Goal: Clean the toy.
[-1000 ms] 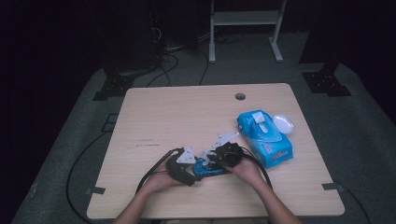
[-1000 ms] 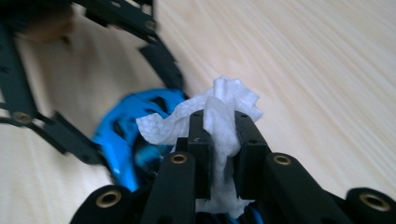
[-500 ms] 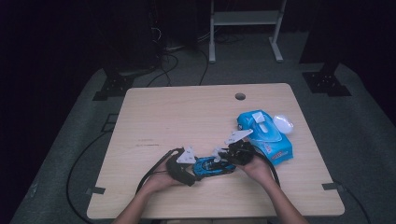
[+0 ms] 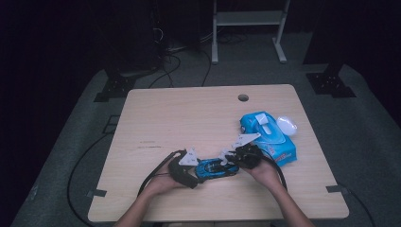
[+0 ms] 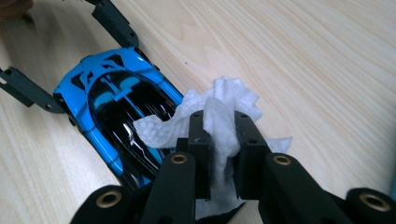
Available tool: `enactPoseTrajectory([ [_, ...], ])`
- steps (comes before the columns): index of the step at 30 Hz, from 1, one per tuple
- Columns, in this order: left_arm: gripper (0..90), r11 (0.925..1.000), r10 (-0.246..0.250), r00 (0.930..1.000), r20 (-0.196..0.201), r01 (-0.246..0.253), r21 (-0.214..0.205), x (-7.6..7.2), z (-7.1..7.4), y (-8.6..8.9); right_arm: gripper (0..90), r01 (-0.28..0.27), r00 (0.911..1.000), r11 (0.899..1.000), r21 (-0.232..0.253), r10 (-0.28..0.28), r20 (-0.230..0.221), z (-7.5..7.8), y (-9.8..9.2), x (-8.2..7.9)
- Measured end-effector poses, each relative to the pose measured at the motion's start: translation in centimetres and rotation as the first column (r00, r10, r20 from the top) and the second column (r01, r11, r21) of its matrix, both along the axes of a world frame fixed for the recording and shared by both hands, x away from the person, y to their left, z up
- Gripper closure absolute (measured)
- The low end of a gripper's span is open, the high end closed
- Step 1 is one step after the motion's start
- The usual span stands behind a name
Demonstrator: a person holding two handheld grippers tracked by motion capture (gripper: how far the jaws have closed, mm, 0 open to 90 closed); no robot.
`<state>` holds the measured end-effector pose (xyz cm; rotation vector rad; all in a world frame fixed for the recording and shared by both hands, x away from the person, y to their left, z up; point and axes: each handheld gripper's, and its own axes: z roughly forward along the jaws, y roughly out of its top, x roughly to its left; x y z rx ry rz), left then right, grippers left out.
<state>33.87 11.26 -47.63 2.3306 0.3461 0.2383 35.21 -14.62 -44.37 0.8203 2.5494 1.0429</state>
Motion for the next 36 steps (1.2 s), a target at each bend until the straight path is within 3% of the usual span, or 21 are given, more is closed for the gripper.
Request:
enactPoseTrajectory([
  [6,25.3,1.0,0.002,1.0,-0.002,-0.002,-0.004,0.0,0.0,0.0,79.1,0.021,0.999,0.999,0.033,-0.022,0.039,0.7,-1.3,-1.0],
  [9,25.3,1.0,0.001,1.0,-0.001,-0.001,-0.003,0.0,0.0,0.0,79.1,0.041,0.9983,0.999,0.011,-0.041,0.041,0.3,-1.9,-1.2],
  [14,25.3,1.0,0.004,1.0,-0.002,-0.004,-0.006,0.0,0.0,0.0,79.1,0.041,0.999,0.997,0.067,-0.042,0.018,-0.2,-1.6,-0.9],
  [20,25.3,1.0,-0.003,1.0,-0.002,0.003,-0.004,0.1,0.0,0.1,79.1,0.077,0.9932,0.988,0.133,-0.088,0.077,1.8,-3.1,-1.4],
  [25,25.3,1.0,-0.001,1.0,-0.001,0.001,-0.004,0.1,0.0,0.1,79.1,0.04,0.9972,0.996,0.073,-0.045,0.06,1.8,-3.9,-3.0],
  [27,25.3,1.0,0.0,1.0,-0.002,0.0,0.0,0.0,0.0,0.0,79.1,0.014,0.9987,0.999,0.049,-0.016,0.049,1.1,-3.4,-3.5],
  [29,25.3,1.0,0.001,1.0,-0.001,-0.001,-0.001,0.0,0.0,0.0,79.1,-0.008,0.9998,0.998,0.057,0.007,0.018,0.3,-2.6,-3.7],
  [32,25.3,1.0,0.003,1.0,-0.002,-0.003,-0.005,0.0,-0.1,0.1,79.1,-0.034,0.9991,0.999,0.03,0.034,0.026,-0.1,-1.7,-3.7],
  [34,25.3,1.0,0.003,1.0,-0.002,-0.003,-0.003,0.0,0.0,0.1,79.1,-0.009,0.9989,1.0,0.015,0.009,0.046,0.1,-2.1,-3.5],
  [36,25.4,1.0,0.0,1.0,-0.001,0.0,-0.003,0.0,0.0,0.1,79.0,0.022,0.9991,0.999,0.027,-0.023,0.035,0.1,-3.1,-3.3],
])
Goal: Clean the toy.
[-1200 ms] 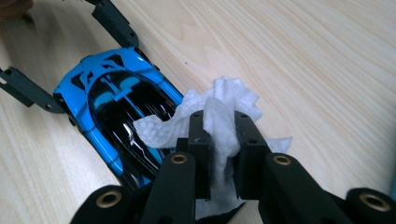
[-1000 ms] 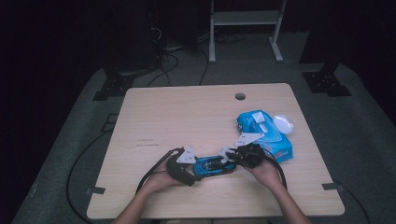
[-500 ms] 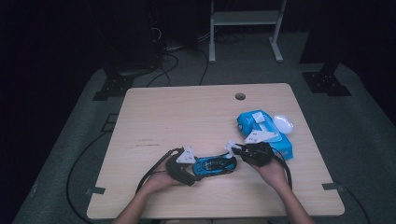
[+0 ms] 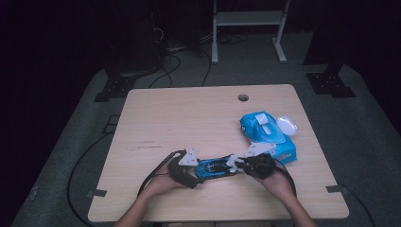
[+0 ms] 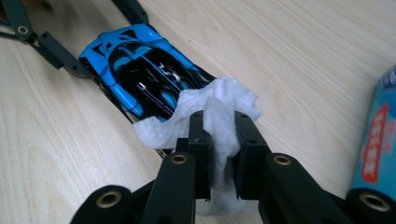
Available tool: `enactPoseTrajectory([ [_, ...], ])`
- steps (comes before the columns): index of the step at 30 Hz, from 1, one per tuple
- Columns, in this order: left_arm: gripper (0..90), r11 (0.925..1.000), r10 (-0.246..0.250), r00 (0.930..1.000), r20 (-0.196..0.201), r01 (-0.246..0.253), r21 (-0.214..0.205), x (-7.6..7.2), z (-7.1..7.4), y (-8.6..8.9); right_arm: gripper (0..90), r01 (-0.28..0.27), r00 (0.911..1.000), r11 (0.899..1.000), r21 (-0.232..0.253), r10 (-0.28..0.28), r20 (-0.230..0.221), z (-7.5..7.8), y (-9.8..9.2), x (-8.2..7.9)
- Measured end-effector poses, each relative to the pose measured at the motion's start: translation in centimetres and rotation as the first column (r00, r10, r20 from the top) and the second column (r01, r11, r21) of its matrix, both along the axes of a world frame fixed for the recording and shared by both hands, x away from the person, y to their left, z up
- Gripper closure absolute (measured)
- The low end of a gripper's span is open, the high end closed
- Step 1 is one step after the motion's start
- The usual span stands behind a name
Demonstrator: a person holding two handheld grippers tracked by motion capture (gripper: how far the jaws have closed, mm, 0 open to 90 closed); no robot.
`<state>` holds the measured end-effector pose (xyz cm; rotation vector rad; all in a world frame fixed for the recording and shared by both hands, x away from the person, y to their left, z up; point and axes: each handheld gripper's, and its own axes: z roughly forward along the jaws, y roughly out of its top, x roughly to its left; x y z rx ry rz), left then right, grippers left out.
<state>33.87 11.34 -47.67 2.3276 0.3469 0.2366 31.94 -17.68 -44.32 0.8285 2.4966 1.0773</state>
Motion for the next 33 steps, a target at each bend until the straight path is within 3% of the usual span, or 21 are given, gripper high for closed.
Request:
enactPoseTrajectory([
  [3,25.3,1.0,-0.001,1.0,0.0,0.001,-0.001,0.0,0.0,0.0,79.1,0.011,0.9999,1.0,0.022,-0.01,-0.006,-0.2,-0.2,-0.3],
  [8,25.3,1.0,0.0,1.0,0.0,0.0,0.004,0.0,0.0,0.0,79.0,-0.048,0.9987,0.998,0.037,0.049,-0.012,-0.4,0.9,-0.7],
  [12,25.4,1.0,0.005,1.0,0.001,-0.005,-0.002,-0.1,0.0,0.0,79.1,-0.004,0.9999,1.0,-0.002,0.004,0.011,-0.2,0.1,-0.3],
  [15,25.4,1.0,0.001,1.0,0.0,-0.001,0.002,0.0,0.0,0.0,79.1,0.024,0.9997,1.0,0.016,-0.024,-0.003,-0.2,-0.5,-0.2],
  [18,25.3,1.0,-0.002,1.0,-0.002,0.002,0.0,0.0,0.0,0.0,79.0,-0.04,0.9992,0.999,0.029,0.04,0.002,-0.2,0.5,-0.9],
  [20,25.4,1.0,0.001,1.0,-0.002,-0.001,0.0,0.0,0.0,0.0,79.1,-0.065,0.9978,0.998,0.004,0.065,0.012,-0.2,1.2,-1.1],
  [23,25.3,1.0,0.002,1.0,-0.001,-0.002,0.003,0.0,0.0,0.0,79.1,-0.016,0.9997,1.0,-0.014,0.016,0.017,0.0,0.7,-0.3],
  [26,25.3,1.0,0.002,1.0,-0.002,-0.002,-0.001,0.0,0.0,0.0,79.1,0.044,0.999,0.999,0.031,-0.045,0.009,0.2,-0.3,0.7],
  [30,25.3,1.0,0.002,1.0,-0.004,-0.002,-0.004,0.0,0.0,0.0,79.1,0.032,0.9994,0.999,0.023,-0.032,0.012,0.2,1.0,1.7],
  [33,25.4,1.0,0.003,1.0,-0.007,-0.003,-0.004,0.0,0.0,0.0,79.1,0.013,0.9995,1.0,-0.025,-0.012,0.028,-0.3,2.5,2.4],
])
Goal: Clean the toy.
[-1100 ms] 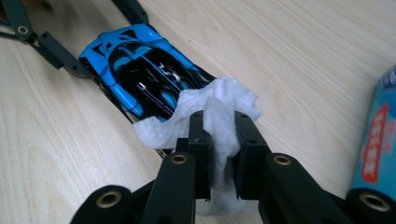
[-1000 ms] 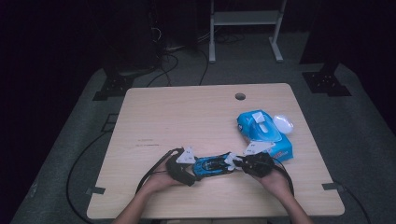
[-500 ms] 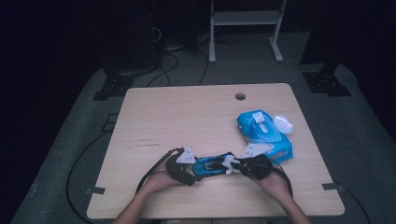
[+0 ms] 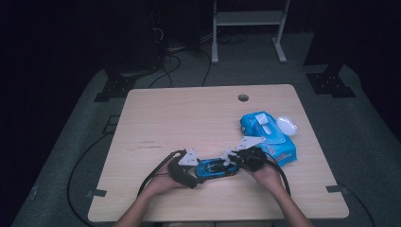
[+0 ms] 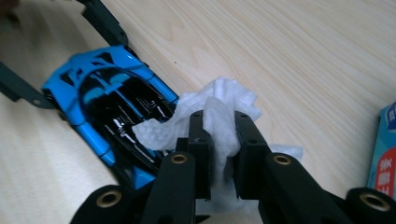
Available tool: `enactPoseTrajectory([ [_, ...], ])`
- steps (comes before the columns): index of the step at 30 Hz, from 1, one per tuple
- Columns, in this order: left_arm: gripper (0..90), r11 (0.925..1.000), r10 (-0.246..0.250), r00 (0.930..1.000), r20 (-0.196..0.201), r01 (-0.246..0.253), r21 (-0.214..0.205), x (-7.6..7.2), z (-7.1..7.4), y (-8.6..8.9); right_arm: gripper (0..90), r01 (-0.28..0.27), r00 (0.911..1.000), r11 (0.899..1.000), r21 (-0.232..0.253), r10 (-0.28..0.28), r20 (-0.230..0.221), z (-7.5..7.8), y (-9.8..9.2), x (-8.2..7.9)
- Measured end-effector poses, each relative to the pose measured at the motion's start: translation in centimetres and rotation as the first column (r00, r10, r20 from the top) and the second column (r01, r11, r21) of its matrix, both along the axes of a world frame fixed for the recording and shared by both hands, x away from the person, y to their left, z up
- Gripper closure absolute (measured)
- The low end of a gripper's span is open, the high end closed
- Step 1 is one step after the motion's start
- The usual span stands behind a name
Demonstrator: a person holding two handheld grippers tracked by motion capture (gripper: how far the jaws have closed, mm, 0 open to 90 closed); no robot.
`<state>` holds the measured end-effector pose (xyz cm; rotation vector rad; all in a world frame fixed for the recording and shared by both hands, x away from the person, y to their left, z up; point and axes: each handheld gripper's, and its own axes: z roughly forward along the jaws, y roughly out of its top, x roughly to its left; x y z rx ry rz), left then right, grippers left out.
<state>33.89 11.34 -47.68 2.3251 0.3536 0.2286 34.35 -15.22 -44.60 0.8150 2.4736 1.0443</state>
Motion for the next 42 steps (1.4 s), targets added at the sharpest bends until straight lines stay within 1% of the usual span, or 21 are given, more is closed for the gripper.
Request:
enactPoseTrajectory([
  [2,25.4,1.0,0.0,1.0,0.003,0.0,-0.002,0.0,0.0,0.0,79.1,0.006,1.0,1.0,0.004,-0.006,0.005,0.0,-0.3,0.2],
  [4,25.4,1.0,-0.001,1.0,0.003,0.001,-0.002,0.0,0.0,0.0,79.1,0.04,0.9991,0.999,0.001,-0.04,0.011,0.2,-1.2,0.2],
  [6,25.4,1.0,-0.001,1.0,0.003,0.001,0.001,0.0,0.0,0.0,79.1,0.062,0.998,0.998,0.008,-0.062,0.005,0.4,-2.0,0.1],
  [9,25.4,1.0,-0.002,1.0,0.003,0.002,0.002,0.0,0.0,0.0,79.1,0.05,0.9986,0.998,0.045,-0.05,-0.016,0.6,-2.7,-0.6],
  [10,25.4,1.0,-0.002,1.0,0.003,0.002,0.002,0.0,0.0,0.0,79.0,0.036,0.9992,0.998,0.042,-0.035,-0.02,0.5,-2.6,-0.8],
  [12,25.4,1.0,-0.001,1.0,0.003,0.001,0.003,0.0,0.0,0.0,79.0,0.017,0.9998,1.0,0.014,-0.017,-0.013,0.1,-2.1,-1.1],
  [15,25.4,1.0,-0.005,1.0,-0.001,0.005,0.002,0.1,0.0,0.0,79.1,0.037,0.9993,0.999,0.007,-0.037,-0.009,0.2,-2.5,-1.0],
  [16,25.3,1.0,-0.004,1.0,-0.002,0.004,-0.001,0.1,0.0,0.0,79.1,0.046,0.9989,0.999,0.002,-0.046,-0.007,0.2,-2.9,-1.0],
  [18,25.3,1.0,-0.002,1.0,-0.001,0.002,-0.004,0.0,-0.1,0.1,79.0,0.053,0.9984,0.999,0.011,-0.053,-0.017,0.3,-3.8,-1.4],
  [20,25.4,1.0,-0.003,1.0,-0.001,0.003,-0.004,0.1,-0.1,0.1,79.1,0.038,0.9988,0.999,0.038,-0.037,-0.032,0.4,-4.3,-2.1],
  [21,25.3,1.0,-0.004,1.0,-0.002,0.004,-0.004,0.1,-0.1,0.1,79.1,0.021,0.9991,0.999,0.042,-0.02,-0.037,0.5,-4.3,-2.5],
  [24,25.3,1.0,-0.002,1.0,0.002,0.002,-0.001,0.0,0.0,0.0,79.0,-0.038,0.998,0.998,0.043,0.04,-0.049,0.3,-3.3,-3.4],
  [25,25.3,1.0,0.0,1.0,0.005,0.0,0.002,0.0,0.0,0.1,79.0,-0.046,0.9979,0.998,0.034,0.048,-0.043,0.2,-2.9,-3.5],
  [27,25.3,1.0,0.004,1.0,0.004,-0.004,0.0,-0.1,0.0,0.2,79.0,-0.046,0.9979,0.998,0.032,0.047,-0.044,0.3,-2.7,-3.3],
  [29,25.3,1.0,0.002,1.0,0.003,-0.002,0.003,0.0,0.0,0.1,79.0,-0.012,0.9993,0.999,0.031,0.013,-0.036,0.2,-3.2,-2.9],
  [30,25.3,1.0,0.002,1.0,0.002,-0.002,0.001,0.0,0.0,0.1,79.0,0.011,0.9988,0.999,0.035,-0.01,-0.048,0.1,-3.6,-2.7],
  [31,25.4,1.0,0.001,1.0,0.001,-0.001,-0.002,0.0,0.0,0.1,79.1,0.017,0.9985,0.999,0.048,-0.014,-0.053,0.0,-3.8,-2.7],
  [34,25.4,1.0,0.001,1.0,0.0,-0.001,-0.005,0.0,-0.1,0.1,79.0,-0.015,0.9988,0.999,0.049,0.018,-0.047,0.1,-3.4,-3.2],
  [36,25.3,1.0,0.0,1.0,0.001,0.0,-0.005,0.0,-0.1,0.1,79.0,-0.026,0.9991,0.999,0.036,0.027,-0.034,0.3,-2.7,-2.9],
  [39,25.4,1.0,0.0,1.0,0.002,0.0,-0.002,0.0,0.0,0.0,78.9,-0.01,0.9995,0.998,0.055,0.011,-0.03,0.4,-2.3,-1.9],
  [42,25.4,1.0,0.003,1.0,0.002,-0.003,-0.003,0.0,-0.1,0.0,79.0,0.008,0.9993,0.999,0.044,-0.006,-0.036,0.2,-1.9,-0.9],
])
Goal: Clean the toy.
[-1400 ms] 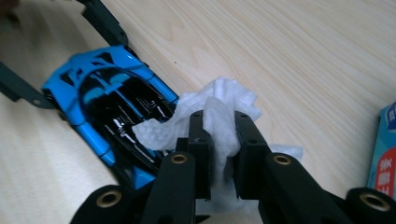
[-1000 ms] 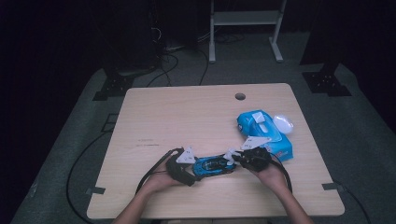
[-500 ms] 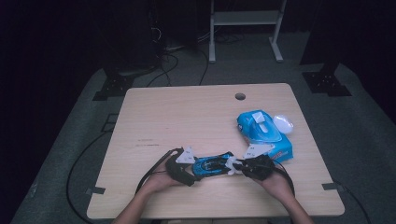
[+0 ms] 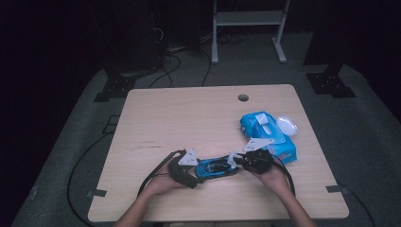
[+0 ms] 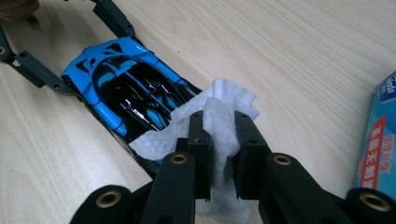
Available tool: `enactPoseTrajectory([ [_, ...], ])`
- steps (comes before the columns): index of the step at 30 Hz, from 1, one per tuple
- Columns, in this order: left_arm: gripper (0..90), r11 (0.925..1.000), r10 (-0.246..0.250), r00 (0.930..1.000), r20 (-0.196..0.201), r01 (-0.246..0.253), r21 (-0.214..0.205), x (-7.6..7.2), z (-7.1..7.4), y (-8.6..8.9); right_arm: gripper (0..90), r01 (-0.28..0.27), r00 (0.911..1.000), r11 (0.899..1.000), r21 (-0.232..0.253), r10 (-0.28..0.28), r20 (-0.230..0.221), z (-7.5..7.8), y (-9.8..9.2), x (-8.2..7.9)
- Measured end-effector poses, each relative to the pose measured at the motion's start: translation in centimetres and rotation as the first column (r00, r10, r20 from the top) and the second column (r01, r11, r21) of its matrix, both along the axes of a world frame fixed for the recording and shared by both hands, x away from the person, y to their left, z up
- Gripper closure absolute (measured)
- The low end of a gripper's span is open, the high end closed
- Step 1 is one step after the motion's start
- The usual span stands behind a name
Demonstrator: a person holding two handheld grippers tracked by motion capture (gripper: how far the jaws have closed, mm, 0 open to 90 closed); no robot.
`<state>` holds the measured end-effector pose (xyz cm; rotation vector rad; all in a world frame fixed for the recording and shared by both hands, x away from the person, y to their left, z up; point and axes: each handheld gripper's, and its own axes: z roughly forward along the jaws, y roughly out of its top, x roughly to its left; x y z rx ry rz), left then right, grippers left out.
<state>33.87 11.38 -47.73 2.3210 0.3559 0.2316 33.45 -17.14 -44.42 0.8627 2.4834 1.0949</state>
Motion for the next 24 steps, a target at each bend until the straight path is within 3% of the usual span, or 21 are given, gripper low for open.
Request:
enactPoseTrajectory([
  [7,25.3,1.0,-0.004,1.0,-0.001,0.004,-0.004,0.1,0.0,0.0,79.1,-0.093,0.9953,0.996,-0.001,0.093,0.024,0.8,1.2,-2.0],
  [10,25.4,1.0,-0.001,1.0,0.0,0.001,0.002,0.0,0.0,-0.1,79.1,-0.112,0.9937,0.993,-0.024,0.112,-0.003,0.0,2.4,-1.8],
  [15,25.3,1.0,-0.002,1.0,0.0,0.002,0.0,0.0,0.0,-0.1,79.1,-0.158,0.9874,0.987,0.006,0.158,0.004,-0.1,5.1,-1.8],
  [18,25.3,1.0,-0.002,1.0,0.001,0.002,-0.002,0.0,0.0,0.0,79.1,-0.193,0.9812,0.981,-0.011,0.193,0.003,-0.1,6.4,-1.7],
  [24,25.3,1.0,-0.006,1.0,0.001,0.006,0.001,0.1,0.0,-0.1,79.1,-0.164,0.9865,0.987,0.004,0.164,-0.009,0.1,5.8,-1.2],
])
